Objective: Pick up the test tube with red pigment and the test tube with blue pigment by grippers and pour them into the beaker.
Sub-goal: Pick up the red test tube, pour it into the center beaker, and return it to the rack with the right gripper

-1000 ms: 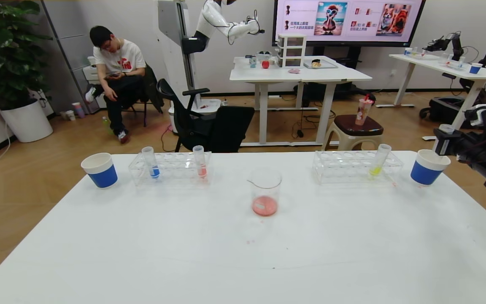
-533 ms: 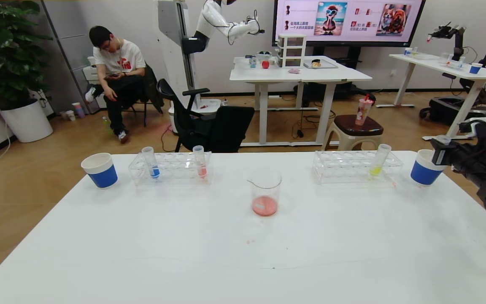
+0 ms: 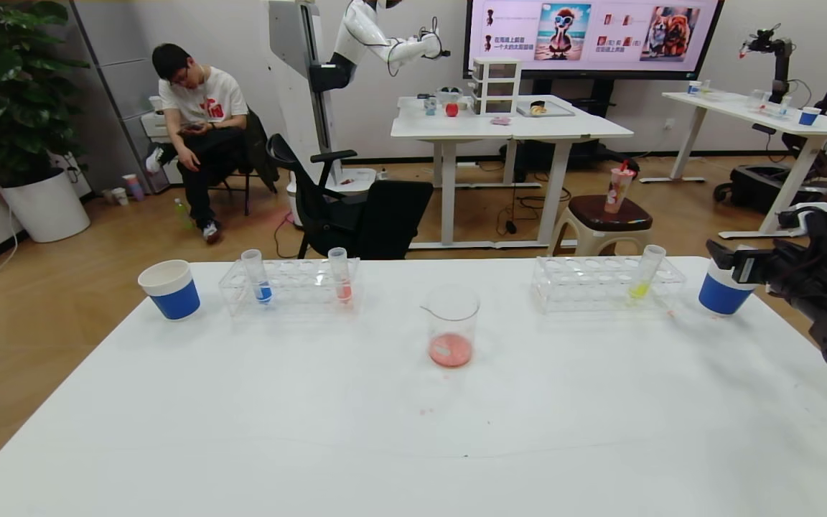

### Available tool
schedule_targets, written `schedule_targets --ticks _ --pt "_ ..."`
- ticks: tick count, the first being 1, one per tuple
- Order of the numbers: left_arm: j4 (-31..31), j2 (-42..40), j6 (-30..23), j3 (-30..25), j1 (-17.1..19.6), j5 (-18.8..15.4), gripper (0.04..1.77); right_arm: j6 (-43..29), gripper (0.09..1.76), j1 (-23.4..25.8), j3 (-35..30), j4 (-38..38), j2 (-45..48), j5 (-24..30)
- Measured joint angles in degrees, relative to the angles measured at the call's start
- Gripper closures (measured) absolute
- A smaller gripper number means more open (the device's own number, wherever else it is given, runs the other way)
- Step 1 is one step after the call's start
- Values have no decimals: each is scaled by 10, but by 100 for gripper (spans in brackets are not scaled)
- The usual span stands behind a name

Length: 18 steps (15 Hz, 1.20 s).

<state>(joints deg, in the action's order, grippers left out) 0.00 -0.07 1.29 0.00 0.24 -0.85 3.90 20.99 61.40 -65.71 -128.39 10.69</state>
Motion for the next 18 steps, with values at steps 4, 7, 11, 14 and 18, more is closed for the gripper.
schedule_targets --ticks 4,7,11,14,18 --pt "0 0 0 0 0 0 6 -7 11 -40 4 14 46 0" --pt "0 0 0 0 0 0 6 -10 11 -116 6 74 118 -2" --pt "0 0 0 0 0 0 6 -14 11 -196 -26 102 218 -7" --pt "0 0 0 0 0 0 6 -14 11 -207 -79 103 310 -13" --pt "0 0 0 0 0 0 6 -13 11 -204 -161 135 499 -18"
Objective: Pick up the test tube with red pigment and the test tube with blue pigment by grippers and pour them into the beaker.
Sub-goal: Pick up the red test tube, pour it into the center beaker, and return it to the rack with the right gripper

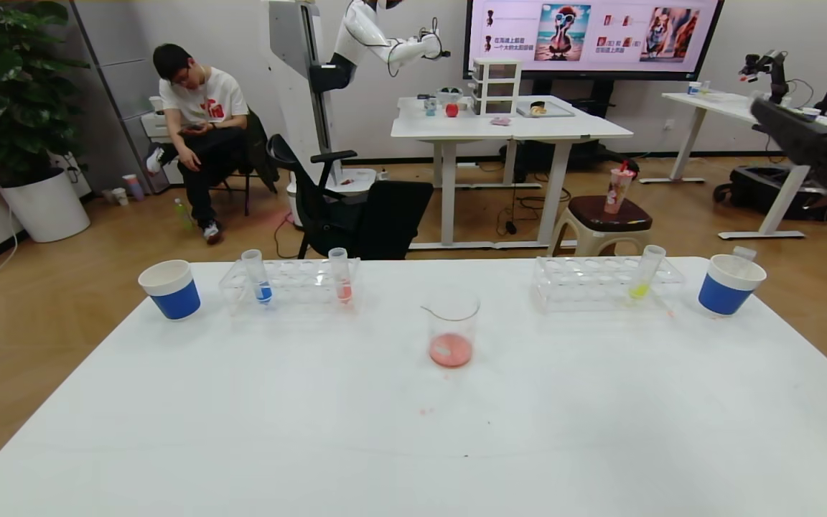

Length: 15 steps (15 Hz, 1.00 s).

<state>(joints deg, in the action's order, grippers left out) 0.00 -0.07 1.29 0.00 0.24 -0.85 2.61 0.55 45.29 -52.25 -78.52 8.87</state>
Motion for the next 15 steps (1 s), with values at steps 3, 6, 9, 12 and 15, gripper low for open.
schedule_targets --ticks 3,6,9,12,15 --pt "0 0 0 0 0 0 6 0 11 -1 -56 94 180 2" --pt "0 0 0 0 0 0 6 2 11 -1 -100 203 349 4" --pt "0 0 0 0 0 0 6 5 11 -3 -152 270 493 5" --pt "0 0 0 0 0 0 6 17 11 -3 -205 318 616 3" --pt "0 0 4 0 0 -1 6 26 11 -4 -255 405 718 -1"
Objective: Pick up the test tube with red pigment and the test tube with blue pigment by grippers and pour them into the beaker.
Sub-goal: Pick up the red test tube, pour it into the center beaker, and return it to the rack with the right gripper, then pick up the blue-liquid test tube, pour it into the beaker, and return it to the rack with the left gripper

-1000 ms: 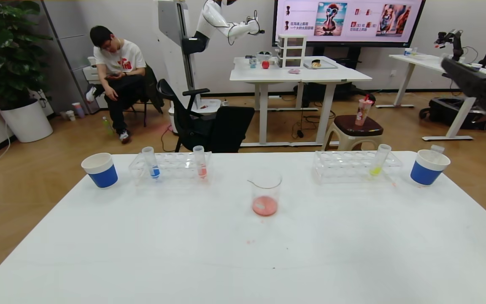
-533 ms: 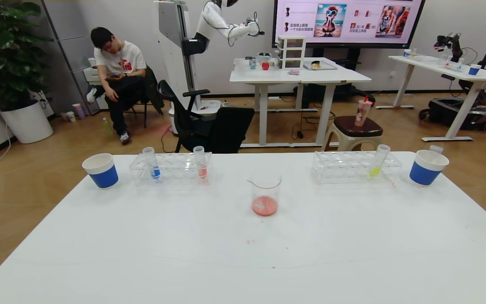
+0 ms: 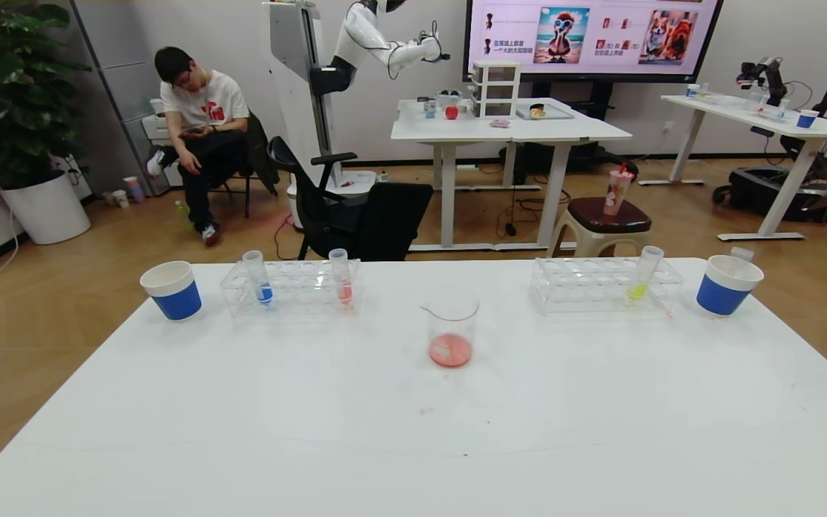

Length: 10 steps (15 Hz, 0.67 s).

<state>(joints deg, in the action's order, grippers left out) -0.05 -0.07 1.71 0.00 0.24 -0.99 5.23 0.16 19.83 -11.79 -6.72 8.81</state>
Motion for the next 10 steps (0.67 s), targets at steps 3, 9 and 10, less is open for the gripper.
schedule_targets --ticks 3,9,10 --pt "0 0 -3 0 0 1 6 3 11 1 -79 19 50 -36" --pt "0 0 3 0 0 0 6 2 11 2 -195 123 67 -67" --pt "0 0 6 0 0 -1 6 -2 11 1 -195 122 68 -69"
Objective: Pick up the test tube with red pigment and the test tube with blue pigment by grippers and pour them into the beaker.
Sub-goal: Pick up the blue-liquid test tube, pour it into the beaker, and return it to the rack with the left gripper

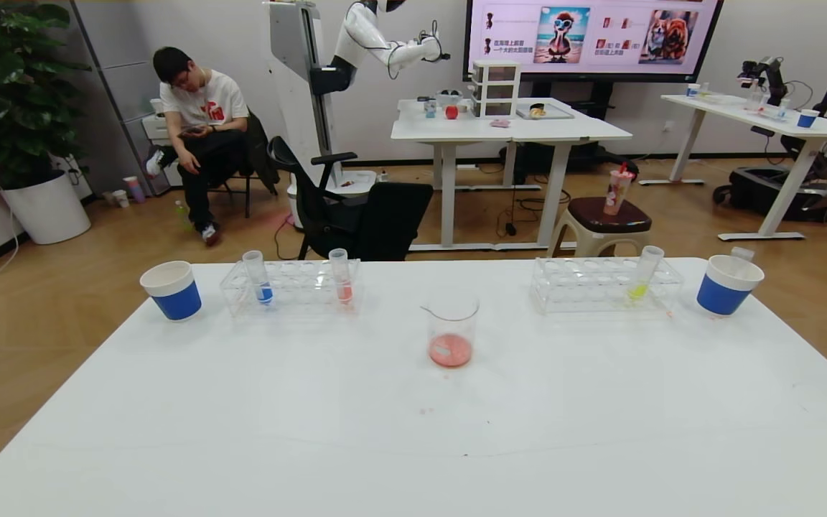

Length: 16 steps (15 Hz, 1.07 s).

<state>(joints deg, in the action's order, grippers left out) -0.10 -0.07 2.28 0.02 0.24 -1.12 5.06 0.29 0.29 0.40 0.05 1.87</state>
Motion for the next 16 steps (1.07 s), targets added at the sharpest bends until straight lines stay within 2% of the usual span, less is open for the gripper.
schedule_targets --ticks 3,7,10,12,16 --pt "41 0 11 6 0 -3 6 -1 11 0 -2 -1 0 -2" --pt "49 51 13 98 0 -10 6 -1 11 0 -3 -1 0 -2" --pt "61 161 9 189 -1 -10 6 -1 11 0 -3 -2 0 -2" --pt "98 251 5 232 -1 -11 6 -1 11 0 -3 -1 0 -1" --pt "262 463 1 266 -1 -12 6 -1 11 0 -3 -1 0 -1"
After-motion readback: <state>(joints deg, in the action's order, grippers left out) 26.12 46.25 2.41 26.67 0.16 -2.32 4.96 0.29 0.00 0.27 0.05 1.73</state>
